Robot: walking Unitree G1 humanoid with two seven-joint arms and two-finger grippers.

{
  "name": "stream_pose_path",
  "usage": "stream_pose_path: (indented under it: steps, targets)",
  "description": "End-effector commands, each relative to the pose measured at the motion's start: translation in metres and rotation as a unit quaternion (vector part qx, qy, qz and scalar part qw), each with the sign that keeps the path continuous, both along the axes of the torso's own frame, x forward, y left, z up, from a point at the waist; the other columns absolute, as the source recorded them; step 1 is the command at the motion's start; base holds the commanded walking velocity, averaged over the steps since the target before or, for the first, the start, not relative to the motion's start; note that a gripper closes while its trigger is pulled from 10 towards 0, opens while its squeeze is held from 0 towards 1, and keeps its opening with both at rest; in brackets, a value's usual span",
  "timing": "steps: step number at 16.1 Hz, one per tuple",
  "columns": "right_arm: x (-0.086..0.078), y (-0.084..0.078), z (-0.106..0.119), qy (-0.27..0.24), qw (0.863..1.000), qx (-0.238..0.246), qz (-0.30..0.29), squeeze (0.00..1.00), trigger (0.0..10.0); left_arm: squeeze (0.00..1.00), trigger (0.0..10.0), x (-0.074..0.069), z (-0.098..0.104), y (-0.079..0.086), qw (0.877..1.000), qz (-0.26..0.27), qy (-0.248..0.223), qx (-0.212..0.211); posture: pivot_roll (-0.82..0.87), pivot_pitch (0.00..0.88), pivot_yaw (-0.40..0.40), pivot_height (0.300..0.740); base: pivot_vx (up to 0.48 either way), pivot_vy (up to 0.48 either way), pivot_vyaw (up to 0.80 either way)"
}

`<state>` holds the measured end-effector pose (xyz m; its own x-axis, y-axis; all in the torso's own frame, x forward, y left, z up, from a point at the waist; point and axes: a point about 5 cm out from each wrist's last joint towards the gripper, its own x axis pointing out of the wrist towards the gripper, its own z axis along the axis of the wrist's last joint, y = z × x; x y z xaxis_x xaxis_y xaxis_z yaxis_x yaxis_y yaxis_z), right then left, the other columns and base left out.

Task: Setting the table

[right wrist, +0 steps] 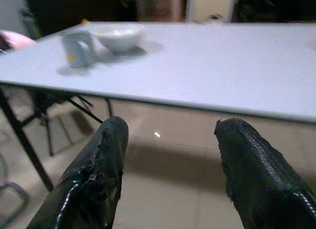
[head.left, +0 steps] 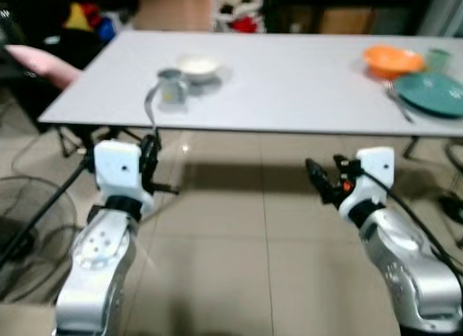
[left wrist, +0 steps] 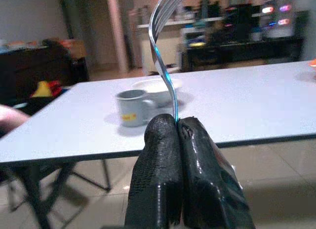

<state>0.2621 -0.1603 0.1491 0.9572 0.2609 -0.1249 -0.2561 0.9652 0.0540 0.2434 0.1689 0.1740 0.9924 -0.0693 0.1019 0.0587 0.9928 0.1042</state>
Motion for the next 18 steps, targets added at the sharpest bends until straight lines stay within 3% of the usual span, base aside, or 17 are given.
stream_pose_path:
  steps: [1, 13, 18]
  targets:
    - [0.003, 0.0131, 0.0077, -0.023, 0.999, 0.005, 0.031, 0.0, 10.0, 0.0, 10.0, -0.0012, -0.0053, 0.0119, 0.999, 0.029, 0.015, 0.001, -0.11, 0.0, 0.024, 0.74, 0.352, 0.0, 0.0]
    - [0.002, 0.0178, 0.0043, -0.027, 0.998, 0.019, 0.051, 0.0, 10.0, 0.0, 10.0, -0.0019, -0.0089, 0.0085, 1.0, 0.01, 0.024, 0.007, -0.1, 0.0, 0.025, 0.74, 0.359, 0.0, 0.0]
    - [0.0041, 0.0168, 0.0024, -0.02, 0.998, 0.016, 0.049, 0.0, 10.0, 0.0, 10.0, -0.0014, -0.009, 0.0068, 1.0, 0.003, 0.026, 0.009, -0.1, 0.0, 0.027, 0.74, 0.359, 0.0, -0.6]
